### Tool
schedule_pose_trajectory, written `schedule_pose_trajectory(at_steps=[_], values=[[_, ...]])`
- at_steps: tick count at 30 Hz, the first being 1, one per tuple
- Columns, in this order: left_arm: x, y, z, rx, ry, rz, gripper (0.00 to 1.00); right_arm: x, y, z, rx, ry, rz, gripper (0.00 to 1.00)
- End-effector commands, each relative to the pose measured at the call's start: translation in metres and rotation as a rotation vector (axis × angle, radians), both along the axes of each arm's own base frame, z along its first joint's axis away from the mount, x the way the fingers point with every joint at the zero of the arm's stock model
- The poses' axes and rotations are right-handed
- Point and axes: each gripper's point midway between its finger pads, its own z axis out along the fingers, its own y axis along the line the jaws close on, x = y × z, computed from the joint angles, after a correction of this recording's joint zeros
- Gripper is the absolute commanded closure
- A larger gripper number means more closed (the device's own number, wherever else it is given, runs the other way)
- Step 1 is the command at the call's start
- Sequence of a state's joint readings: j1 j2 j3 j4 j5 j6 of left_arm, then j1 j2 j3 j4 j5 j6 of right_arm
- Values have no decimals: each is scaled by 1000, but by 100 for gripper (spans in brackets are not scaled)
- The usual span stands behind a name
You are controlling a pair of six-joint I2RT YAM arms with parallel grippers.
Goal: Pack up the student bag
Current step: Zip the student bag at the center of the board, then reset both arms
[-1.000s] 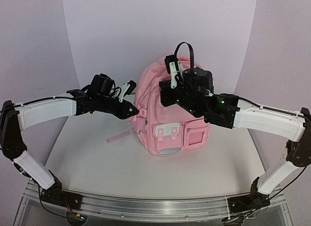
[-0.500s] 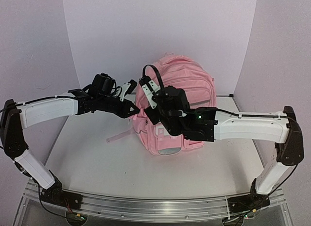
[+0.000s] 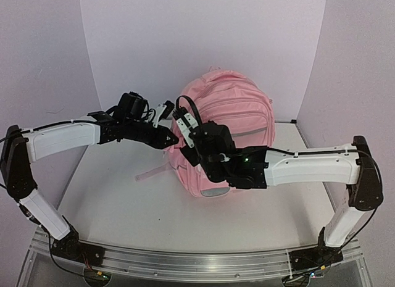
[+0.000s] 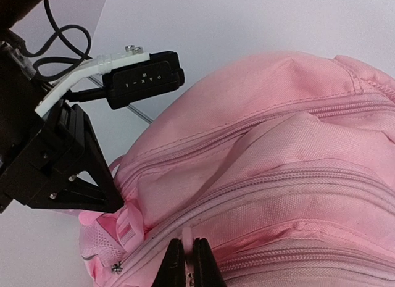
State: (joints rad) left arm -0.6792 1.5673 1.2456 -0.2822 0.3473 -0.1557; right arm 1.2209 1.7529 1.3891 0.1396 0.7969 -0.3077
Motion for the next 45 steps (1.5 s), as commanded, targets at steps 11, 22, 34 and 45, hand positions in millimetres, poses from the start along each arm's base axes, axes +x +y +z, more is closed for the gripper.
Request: schedule_pose_trajectory(at_steps=[11, 22, 34, 45], values=[[17, 28, 71, -66, -109, 96, 24, -18, -15, 132, 371, 13, 128, 2], [72, 147, 112, -104, -144, 388, 4, 91, -161, 167, 604, 67, -104, 2], [90, 293, 114, -117, -238, 811, 0, 143, -372, 106, 759, 86, -506, 2], [53, 350, 53, -5, -472, 1083, 0, 80, -399, 61, 755, -204, -473, 2]])
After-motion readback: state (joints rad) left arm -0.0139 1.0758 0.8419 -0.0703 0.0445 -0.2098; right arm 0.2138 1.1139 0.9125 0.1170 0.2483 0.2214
